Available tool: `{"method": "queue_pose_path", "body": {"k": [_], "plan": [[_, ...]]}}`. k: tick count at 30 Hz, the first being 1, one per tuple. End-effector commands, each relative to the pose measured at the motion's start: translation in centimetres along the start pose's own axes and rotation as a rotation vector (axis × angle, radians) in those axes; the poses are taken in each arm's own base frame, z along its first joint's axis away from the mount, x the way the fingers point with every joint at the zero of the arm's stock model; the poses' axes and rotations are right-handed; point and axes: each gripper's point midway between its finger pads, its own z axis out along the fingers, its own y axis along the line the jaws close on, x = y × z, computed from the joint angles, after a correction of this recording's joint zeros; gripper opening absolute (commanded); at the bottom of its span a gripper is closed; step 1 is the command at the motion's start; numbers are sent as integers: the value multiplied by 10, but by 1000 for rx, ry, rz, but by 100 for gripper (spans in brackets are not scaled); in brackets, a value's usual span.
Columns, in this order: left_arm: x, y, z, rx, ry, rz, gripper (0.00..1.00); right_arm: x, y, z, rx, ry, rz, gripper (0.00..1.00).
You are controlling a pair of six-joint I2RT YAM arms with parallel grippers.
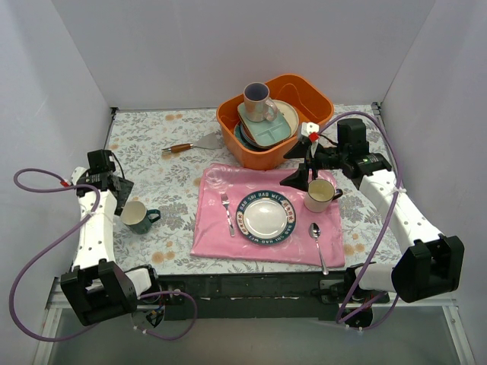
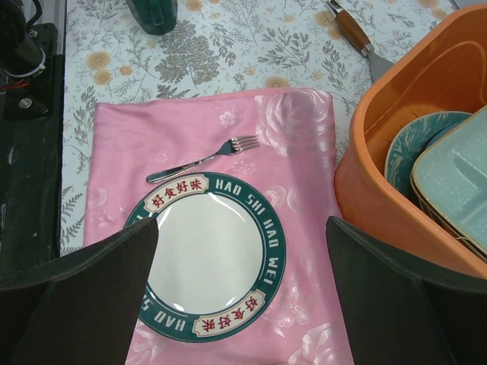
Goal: Place the mixed dishes into the plastic bin
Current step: Pick up the cup at the center of the board.
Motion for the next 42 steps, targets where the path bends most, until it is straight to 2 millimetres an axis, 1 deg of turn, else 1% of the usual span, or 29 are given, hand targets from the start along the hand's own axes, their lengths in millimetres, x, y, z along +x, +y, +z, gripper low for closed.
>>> {"method": "queue_pose_path", "body": {"k": [1,5,8,12,13,16,18,19,21,22,23,24,27,29,30,32,33,35,37,38,39,40,42], "plan": [[4,-18,-1,87,41,16,53,0,3,1,-17,-6,-10,99],[9,-21,-2,102,69,1,52,3,5,1,-20,-4,-4,99],[18,-21,3,105,106,-17,50,2,5,1,-19,-5,-7,98],[30,-16,13,75,140,-30,46,1,4,1,-19,-5,-9,99],[33,-11,17,58,144,-26,45,1,4,1,-18,-6,-10,99],[37,-6,24,40,145,-18,41,1,5,1,-17,-5,-10,99],[36,-6,27,40,139,-10,34,1,5,1,-17,-5,-11,99],[36,-7,27,40,139,-6,26,0,5,1,-17,-6,-11,99],[34,-8,29,41,132,7,17,1,6,0,-16,-4,-9,99],[33,-9,29,41,131,9,8,0,5,0,-15,-5,-13,99],[33,-10,30,45,130,12,4,0,5,0,-16,-4,-13,98],[33,-12,30,49,131,17,0,0,5,0,-14,-4,-14,99],[31,-15,27,62,133,18,0,-1,5,0,-13,-5,-19,99],[28,-19,22,76,132,15,0,-2,5,-1,-12,-5,-22,98],[23,-25,17,100,122,8,0,-3,4,-1,-11,-5,-26,98],[19,-35,7,144,124,1,0,-3,5,0,-18,-2,-28,99],[12,-44,-2,180,117,-8,0,-5,6,0,-24,-4,-33,99],[9,-56,-16,240,130,-29,0,-5,9,2,-41,0,-45,99],[1,-71,-32,301,135,-56,0,-11,13,5,-70,-5,-80,98],[5,-80,-41,340,176,-78,0,-11,15,6,-82,3,-103,98],[4,-85,-47,365,189,-90,0,-12,15,8,-90,8,-121,98],[1,-95,-57,405,199,-97,0,-19,18,10,-104,5,-153,99],[2,-107,-69,449,224,-112,0,-19,18,14,-115,28,-198,99]]}}
